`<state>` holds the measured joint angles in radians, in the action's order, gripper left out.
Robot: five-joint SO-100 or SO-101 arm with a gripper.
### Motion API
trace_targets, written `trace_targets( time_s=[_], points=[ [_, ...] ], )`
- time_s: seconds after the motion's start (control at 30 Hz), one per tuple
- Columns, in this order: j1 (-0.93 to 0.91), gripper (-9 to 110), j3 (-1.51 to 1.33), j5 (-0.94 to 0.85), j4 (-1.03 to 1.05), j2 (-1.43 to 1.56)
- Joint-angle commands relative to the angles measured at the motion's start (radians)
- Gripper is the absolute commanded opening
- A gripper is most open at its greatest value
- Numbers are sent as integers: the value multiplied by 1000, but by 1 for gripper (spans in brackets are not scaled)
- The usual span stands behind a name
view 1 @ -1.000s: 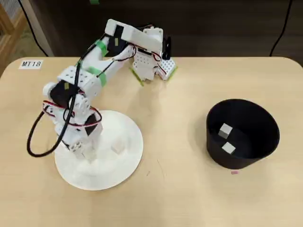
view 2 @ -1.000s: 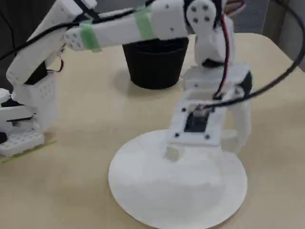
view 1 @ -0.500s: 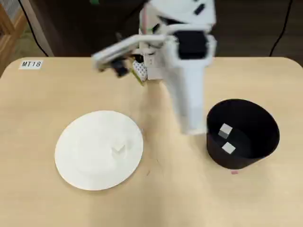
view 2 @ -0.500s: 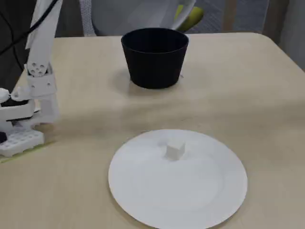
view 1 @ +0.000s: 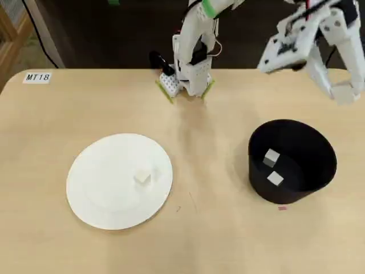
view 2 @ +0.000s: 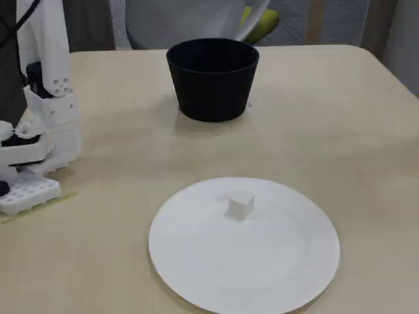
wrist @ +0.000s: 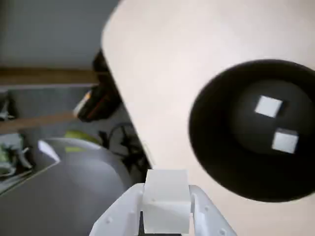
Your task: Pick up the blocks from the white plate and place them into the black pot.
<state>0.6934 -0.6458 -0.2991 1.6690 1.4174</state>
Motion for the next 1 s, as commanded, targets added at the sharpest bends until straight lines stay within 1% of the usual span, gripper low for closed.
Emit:
trace_targets(
  time_s=[0.0,0.13,0.27,0.6,0.8,0.83,0.9,0.93,0.97],
  points=[
    [-8,-2,-143,26,-9,75],
    [-20,-2,-265,17,-9,49],
    [-9,-2,-316,-3,-9,-12],
    [-12,-2,-311,-35,-12,-141],
    [-23,-2,-298,-31,-28,-143],
    [-25,-1,-290,-29,-29,-137],
    [-21,19,-290,-77,-35,-104],
    [-20,27,-290,-95,-41,-84],
    [-20,31,-290,-97,-51,-67]
  ],
)
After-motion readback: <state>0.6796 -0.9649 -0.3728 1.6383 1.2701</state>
